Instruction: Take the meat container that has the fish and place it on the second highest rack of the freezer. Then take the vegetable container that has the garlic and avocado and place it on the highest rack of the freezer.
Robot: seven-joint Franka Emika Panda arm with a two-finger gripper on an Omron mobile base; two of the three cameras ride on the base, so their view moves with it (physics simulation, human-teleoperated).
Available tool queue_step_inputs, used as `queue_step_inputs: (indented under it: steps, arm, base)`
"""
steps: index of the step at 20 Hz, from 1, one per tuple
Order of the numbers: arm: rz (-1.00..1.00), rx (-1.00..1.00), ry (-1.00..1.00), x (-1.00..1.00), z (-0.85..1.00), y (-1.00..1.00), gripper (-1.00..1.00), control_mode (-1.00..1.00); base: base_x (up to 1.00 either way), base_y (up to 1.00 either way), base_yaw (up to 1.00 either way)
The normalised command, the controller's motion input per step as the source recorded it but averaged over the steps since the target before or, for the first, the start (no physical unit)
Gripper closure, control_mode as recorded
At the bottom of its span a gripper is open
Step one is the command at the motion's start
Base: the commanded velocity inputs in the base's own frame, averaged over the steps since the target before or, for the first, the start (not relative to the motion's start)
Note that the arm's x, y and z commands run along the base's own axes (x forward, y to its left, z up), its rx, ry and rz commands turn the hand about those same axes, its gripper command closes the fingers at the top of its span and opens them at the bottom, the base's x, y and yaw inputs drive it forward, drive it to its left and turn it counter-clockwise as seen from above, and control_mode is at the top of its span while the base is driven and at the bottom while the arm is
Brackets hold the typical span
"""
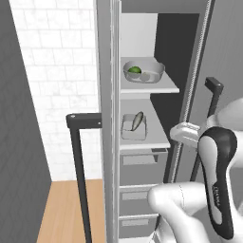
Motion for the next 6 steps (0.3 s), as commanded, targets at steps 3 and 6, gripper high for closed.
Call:
queue_step_inputs:
  steps: [3,6]
  arm:
    - [0.19,-0.44,0.14,-1.0,-1.0,0.28,-1.0,-1.0]
    - [0.17,-0.4,0.18,-1.0,-1.0,0.19,-1.0,-1.0]
  base:
    - [0.0,0.0,0.0]
    - [0.0,0.0,0.0]
